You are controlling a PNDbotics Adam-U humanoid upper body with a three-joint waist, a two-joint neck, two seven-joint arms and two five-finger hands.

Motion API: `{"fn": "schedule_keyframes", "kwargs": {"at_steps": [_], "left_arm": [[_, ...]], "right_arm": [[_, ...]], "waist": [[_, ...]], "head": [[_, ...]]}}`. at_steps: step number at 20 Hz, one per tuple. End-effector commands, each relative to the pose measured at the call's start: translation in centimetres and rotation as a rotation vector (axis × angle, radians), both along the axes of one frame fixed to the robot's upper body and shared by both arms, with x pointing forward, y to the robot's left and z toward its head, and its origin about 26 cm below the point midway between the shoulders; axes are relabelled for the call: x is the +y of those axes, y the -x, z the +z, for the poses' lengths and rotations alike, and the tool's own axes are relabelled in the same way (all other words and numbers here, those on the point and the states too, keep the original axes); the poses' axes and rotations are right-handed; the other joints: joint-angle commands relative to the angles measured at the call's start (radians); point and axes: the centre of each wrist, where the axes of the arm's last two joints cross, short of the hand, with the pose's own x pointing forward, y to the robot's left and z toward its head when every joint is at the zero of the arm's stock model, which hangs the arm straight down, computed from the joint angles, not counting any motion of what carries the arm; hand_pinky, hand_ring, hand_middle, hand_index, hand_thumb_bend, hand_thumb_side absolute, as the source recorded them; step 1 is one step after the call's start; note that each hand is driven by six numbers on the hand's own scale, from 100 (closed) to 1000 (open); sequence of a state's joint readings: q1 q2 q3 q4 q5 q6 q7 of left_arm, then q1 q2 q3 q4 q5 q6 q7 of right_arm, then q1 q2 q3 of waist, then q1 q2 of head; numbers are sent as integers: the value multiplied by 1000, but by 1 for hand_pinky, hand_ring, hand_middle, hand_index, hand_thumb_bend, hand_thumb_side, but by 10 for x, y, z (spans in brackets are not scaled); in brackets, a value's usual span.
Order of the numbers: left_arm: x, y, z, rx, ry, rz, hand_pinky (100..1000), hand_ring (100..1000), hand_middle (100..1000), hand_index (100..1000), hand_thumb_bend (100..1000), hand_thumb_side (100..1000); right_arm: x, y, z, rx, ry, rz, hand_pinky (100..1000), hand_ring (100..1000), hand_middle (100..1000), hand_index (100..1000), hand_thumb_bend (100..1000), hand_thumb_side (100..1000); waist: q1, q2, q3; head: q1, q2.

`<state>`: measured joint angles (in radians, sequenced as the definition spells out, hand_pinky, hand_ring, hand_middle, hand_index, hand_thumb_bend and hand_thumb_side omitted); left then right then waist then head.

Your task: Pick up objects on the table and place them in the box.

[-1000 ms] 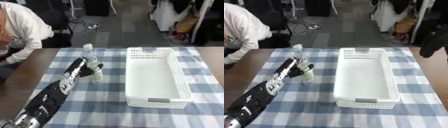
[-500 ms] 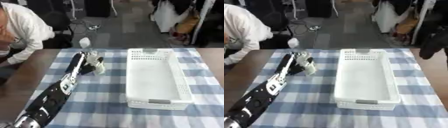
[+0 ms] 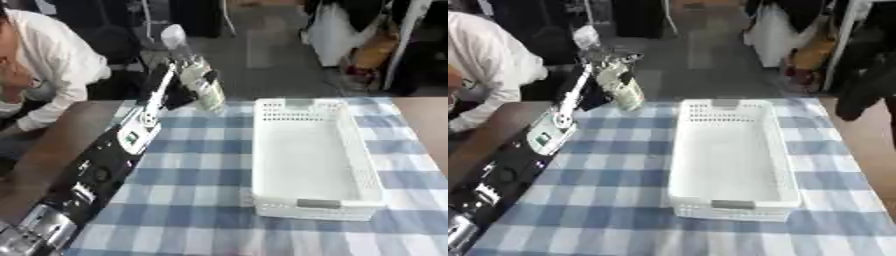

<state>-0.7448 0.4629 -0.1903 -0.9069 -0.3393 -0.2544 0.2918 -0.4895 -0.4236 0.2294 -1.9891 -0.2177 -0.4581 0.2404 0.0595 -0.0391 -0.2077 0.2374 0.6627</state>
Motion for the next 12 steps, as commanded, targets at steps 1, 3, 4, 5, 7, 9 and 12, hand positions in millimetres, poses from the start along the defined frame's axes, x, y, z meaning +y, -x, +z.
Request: {"fn": "schedule_keyframes", "kwargs": {"at_steps": [1,3,4,5,7,9,12], "left_arm": [[-13,-9,10,-12,-16,-43,100,100,100,201,121,738],[-25,-14,6,-2,-31,-78,100,100,100,202,123,741],[-32,-16,5,-1,-38,-102,100,100,100,202,124,741],[-38,-18,4,0,-48,-123,100,100,100,202,125,743],[-51,-22,4,-3,-68,-162,100,100,100,203,126,743],[-63,-25,3,-6,-87,-205,100,100,100,208,124,750],[-81,-28,1,-10,-102,-272,100,100,100,220,124,759]], "right_arm": [[2,1,9,-30,7,19,353,383,448,628,100,921],[5,1,11,-33,1,32,355,384,449,627,100,920],[6,1,12,-35,-2,40,355,384,449,627,100,919],[8,1,13,-36,-3,47,355,384,449,627,100,920],[9,1,14,-39,-5,57,355,385,449,626,100,919],[11,1,16,-40,-9,66,355,385,448,625,100,918],[14,1,17,-42,-11,80,356,385,448,625,100,916]], "waist": [[-3,-5,-6],[-2,-2,-15],[-2,-1,-20],[-2,0,-23],[-1,2,-29],[0,4,-37],[1,7,-46]], "head": [[11,-11],[15,-17],[16,-19],[17,-21],[20,-23],[24,-25],[27,-30]]}}
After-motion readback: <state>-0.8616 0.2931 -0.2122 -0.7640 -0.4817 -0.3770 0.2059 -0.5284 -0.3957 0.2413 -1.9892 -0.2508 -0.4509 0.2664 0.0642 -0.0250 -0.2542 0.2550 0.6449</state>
